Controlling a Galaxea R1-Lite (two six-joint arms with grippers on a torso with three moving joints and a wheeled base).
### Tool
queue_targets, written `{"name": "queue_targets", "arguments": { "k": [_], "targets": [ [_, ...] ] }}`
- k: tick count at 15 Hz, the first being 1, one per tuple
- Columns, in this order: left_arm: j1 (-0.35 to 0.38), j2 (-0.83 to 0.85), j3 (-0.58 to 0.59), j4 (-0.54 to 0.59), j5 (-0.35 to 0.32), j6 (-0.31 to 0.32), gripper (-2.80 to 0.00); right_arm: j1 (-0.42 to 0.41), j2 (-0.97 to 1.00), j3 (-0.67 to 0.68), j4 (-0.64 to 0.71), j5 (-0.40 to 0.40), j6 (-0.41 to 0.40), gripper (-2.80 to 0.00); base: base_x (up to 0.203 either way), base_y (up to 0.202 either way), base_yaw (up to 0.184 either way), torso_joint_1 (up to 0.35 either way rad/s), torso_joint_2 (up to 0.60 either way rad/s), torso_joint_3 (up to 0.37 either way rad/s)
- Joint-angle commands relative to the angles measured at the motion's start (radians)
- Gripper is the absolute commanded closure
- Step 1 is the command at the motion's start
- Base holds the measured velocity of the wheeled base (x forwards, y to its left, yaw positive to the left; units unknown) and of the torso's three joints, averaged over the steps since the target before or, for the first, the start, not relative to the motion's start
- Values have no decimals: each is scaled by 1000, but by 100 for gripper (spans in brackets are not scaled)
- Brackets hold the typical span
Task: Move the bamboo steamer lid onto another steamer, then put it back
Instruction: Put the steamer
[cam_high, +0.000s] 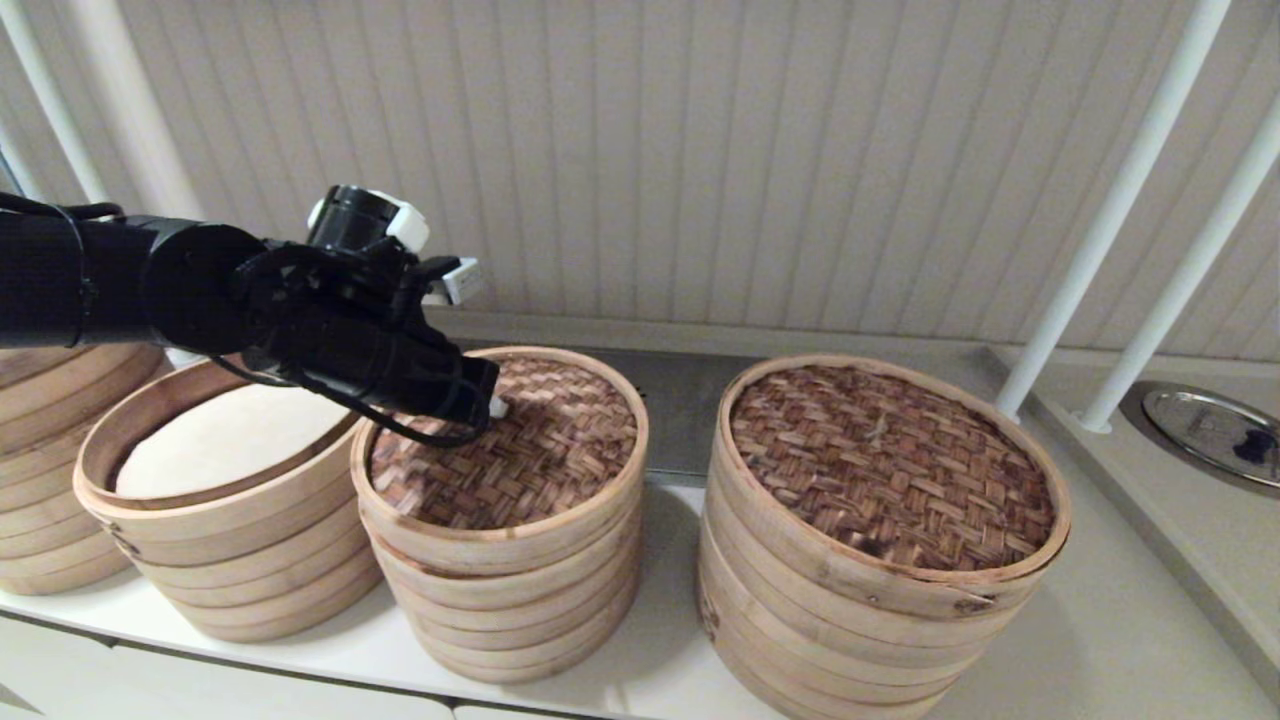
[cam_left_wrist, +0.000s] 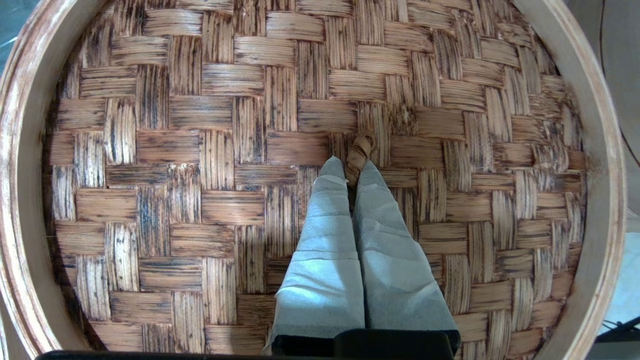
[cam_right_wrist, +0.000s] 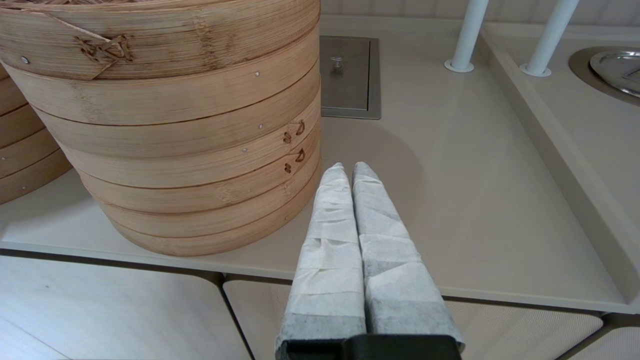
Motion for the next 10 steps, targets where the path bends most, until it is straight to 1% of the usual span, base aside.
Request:
{"name": "queue_targets", "arguments": {
  "k": [1, 5, 6, 10],
  "targets": [
    [0, 8, 8, 3, 2, 1, 0, 0, 0, 0, 1, 0, 0, 0, 0, 0, 0, 0, 0, 0],
    [0, 8, 10, 3, 5, 2, 0, 0, 0, 0, -1, 0, 0, 0, 0, 0, 0, 0, 0, 0],
    [0, 6, 5, 3, 2, 2, -280, 0, 0, 0, 1, 0, 0, 0, 0, 0, 0, 0, 0, 0],
    [0, -28, -10, -3, -1, -2, -280, 0, 0, 0, 0, 0, 0, 0, 0, 0, 0, 0, 0, 0]
  ]
}}
